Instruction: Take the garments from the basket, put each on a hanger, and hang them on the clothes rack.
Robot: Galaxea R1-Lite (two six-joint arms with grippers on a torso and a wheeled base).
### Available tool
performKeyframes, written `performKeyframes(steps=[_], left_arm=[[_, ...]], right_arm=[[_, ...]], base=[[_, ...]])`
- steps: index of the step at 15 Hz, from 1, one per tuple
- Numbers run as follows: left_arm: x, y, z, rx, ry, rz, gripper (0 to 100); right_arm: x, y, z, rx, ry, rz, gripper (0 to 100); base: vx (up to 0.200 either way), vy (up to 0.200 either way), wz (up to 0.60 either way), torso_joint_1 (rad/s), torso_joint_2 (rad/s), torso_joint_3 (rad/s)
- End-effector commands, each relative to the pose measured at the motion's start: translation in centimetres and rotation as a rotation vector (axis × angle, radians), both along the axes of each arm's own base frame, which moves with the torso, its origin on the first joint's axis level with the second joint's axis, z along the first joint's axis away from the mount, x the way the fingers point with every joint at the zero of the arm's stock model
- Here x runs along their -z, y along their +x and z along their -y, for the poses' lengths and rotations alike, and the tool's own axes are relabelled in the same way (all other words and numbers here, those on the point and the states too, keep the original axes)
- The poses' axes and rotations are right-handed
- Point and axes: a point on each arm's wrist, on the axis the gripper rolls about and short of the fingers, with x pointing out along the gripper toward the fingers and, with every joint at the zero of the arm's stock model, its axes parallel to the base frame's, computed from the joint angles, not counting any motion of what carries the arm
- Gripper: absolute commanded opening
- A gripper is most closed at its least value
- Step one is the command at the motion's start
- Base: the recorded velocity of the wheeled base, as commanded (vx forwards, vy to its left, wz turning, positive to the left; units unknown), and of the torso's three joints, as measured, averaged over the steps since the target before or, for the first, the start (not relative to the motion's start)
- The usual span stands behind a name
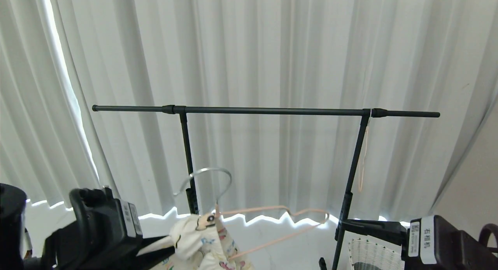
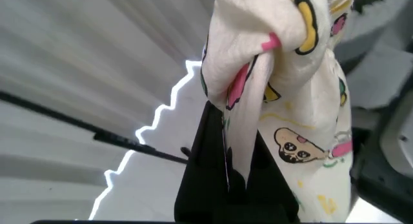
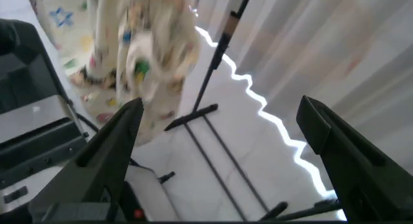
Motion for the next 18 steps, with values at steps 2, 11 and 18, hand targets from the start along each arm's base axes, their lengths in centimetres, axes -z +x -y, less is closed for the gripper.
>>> performKeyframes(steps=[2,11,18], left_arm=[[-3.3,1.1,-0.8,-0.092,-0.109,0.154,0],[-6.8,1.4,-0.5,-0.083,-0.176,0.258,0],[-8.0,1.3,-0.4,-0.075,-0.204,0.288,0]], right_arm=[[1.2,1.0,-1.1,0.066,0.002,-0.131,100],[-0.8,7.5,-10.2,0.355,0.3,-0.398,100],[1.9,4.4,-12.5,0.327,0.191,-0.398,100]], base=[[0.0,0.0,0.0,0.0,0.0,0.0],[0.0,0.0,0.0,0.0,0.0,0.0],[0.0,0.0,0.0,0.0,0.0,0.0]])
